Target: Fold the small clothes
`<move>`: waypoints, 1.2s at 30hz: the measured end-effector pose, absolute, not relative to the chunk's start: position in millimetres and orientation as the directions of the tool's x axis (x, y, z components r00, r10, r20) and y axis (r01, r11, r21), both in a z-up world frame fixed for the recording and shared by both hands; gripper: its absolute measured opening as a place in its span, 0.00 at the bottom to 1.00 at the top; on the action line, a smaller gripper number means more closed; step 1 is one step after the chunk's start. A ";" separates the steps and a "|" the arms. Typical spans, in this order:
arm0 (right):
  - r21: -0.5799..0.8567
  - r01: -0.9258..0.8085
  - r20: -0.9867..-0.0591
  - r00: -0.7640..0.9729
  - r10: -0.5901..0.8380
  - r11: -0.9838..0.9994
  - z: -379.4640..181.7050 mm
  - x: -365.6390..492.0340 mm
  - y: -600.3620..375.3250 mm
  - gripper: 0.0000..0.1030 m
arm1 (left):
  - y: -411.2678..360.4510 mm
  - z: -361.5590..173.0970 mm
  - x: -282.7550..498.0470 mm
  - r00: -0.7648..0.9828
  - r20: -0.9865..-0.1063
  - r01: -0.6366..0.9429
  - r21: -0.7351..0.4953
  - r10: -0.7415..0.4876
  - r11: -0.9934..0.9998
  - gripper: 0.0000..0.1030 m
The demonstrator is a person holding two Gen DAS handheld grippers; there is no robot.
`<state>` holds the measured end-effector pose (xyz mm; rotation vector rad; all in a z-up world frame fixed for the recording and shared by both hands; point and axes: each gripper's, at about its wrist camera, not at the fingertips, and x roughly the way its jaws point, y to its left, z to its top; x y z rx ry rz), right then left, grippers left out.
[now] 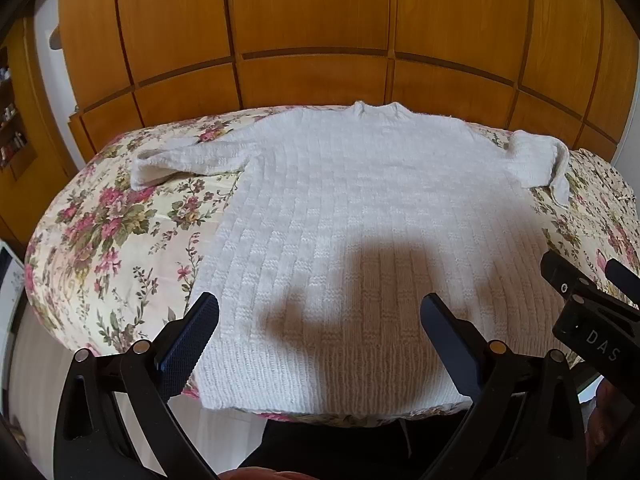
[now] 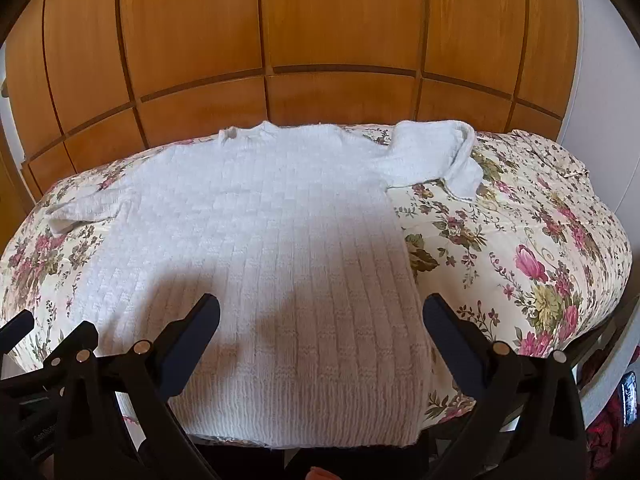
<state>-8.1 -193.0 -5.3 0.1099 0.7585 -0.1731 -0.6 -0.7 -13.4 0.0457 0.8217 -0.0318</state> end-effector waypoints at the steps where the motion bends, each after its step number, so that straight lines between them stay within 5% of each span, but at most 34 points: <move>1: 0.035 0.195 -0.693 0.711 -0.116 0.980 -4.7 -7.3 -192.9 0.98 | -0.7 -14.3 -1.0 0.680 -0.733 0.046 0.028 -0.011 0.999 0.97; 36: 0.021 0.204 -0.718 0.685 -0.127 0.979 -10.6 -1.0 -194.8 0.98 | -3.8 -16.3 5.6 0.660 -0.751 0.074 0.020 -0.034 0.997 0.97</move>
